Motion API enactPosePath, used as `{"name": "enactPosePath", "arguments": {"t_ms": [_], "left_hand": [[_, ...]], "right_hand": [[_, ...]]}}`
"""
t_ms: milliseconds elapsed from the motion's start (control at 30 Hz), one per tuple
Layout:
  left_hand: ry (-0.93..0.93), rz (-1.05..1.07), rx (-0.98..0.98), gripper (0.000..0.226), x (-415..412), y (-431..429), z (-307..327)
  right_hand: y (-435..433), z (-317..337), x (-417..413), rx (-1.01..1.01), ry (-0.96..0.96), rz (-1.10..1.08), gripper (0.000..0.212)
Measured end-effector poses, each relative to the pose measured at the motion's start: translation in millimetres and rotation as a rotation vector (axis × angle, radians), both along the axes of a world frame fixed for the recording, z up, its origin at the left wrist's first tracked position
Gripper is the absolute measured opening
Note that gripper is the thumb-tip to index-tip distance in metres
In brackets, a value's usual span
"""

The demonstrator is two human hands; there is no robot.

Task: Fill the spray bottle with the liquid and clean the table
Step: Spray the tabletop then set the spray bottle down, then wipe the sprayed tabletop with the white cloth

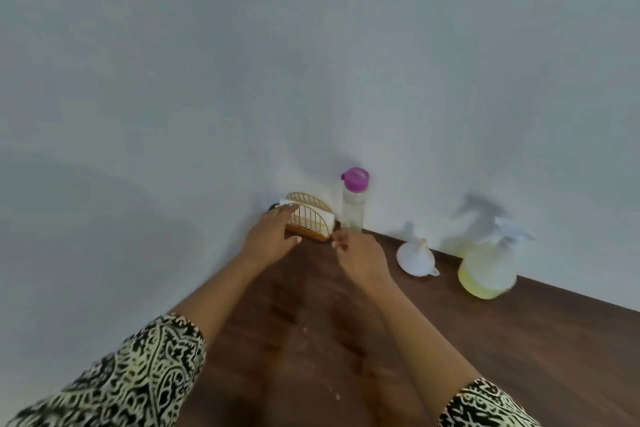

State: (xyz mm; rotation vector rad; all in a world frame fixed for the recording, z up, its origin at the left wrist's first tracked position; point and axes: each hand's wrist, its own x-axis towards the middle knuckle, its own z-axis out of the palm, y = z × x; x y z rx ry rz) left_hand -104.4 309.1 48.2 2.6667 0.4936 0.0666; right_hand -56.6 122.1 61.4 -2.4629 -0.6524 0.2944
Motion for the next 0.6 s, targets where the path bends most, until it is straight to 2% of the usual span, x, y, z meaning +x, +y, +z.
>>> {"name": "enactPosePath", "arguments": {"t_ms": [133, 300, 467, 600], "left_hand": [[0.060, -0.135, 0.112, 0.078, 49, 40, -4], [0.147, -0.391, 0.246, 0.080, 82, 65, -16], [0.055, -0.459, 0.299, 0.058, 93, 76, -31], [0.022, -0.504, 0.317, 0.054, 91, 87, -34]], "right_hand": [[48, -12, 21, -0.014, -0.026, -0.081, 0.034], [76, -37, 34, -0.076, 0.031, -0.190, 0.040], [90, -50, 45, -0.088, 0.024, -0.261, 0.035], [102, -55, 55, -0.114, -0.040, -0.266, 0.033]]}}
